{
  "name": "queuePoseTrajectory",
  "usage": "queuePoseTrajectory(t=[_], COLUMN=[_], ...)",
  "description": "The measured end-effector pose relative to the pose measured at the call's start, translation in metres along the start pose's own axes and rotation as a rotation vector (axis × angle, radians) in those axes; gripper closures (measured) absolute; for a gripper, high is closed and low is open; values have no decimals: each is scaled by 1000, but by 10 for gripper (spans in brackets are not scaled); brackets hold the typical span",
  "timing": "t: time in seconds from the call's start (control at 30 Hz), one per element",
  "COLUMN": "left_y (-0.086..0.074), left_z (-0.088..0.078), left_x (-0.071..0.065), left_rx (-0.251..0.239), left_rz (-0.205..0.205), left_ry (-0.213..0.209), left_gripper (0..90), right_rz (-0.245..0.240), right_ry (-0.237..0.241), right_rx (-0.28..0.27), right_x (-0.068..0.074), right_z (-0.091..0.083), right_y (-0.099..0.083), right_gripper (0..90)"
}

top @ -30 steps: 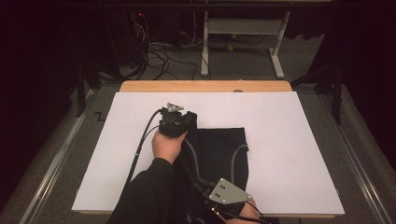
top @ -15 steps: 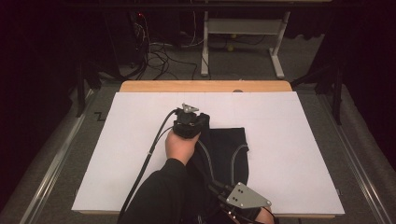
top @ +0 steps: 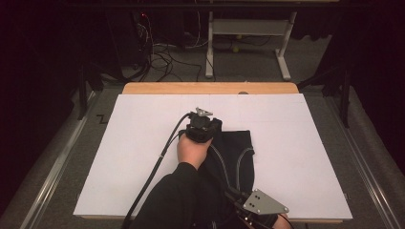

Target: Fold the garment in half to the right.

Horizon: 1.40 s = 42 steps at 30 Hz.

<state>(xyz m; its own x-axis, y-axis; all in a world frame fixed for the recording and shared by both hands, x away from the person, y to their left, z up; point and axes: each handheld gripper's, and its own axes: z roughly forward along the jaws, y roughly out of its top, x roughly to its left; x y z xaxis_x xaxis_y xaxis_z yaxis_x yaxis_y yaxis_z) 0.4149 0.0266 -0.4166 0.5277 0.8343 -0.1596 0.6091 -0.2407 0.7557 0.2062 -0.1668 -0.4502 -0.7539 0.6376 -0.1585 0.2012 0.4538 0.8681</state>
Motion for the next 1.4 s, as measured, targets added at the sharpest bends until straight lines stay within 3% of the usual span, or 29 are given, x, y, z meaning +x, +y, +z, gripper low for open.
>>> queuePoseTrajectory(t=[0.5,0.73,0.83,1.17,1.4], left_y=[-2,-1,0,-2,-18], left_z=[20,23,19,1,-20], left_x=[-17,-25,-24,-20,1], left_rx=[29,10,-4,-62,-94], left_rz=[12,28,25,53,47], left_ry=[-31,-57,-75,-106,-93], left_gripper=[713,655,558,391,304], right_rz=[37,57,71,96,92], right_ry=[-11,-8,-15,-35,-39], right_rx=[64,70,51,-11,-22], right_x=[-5,-7,-9,-15,-17], right_z=[-8,-15,-21,-32,-32], right_y=[-17,-22,-22,-16,-14], right_gripper=[770,745,688,579,567])
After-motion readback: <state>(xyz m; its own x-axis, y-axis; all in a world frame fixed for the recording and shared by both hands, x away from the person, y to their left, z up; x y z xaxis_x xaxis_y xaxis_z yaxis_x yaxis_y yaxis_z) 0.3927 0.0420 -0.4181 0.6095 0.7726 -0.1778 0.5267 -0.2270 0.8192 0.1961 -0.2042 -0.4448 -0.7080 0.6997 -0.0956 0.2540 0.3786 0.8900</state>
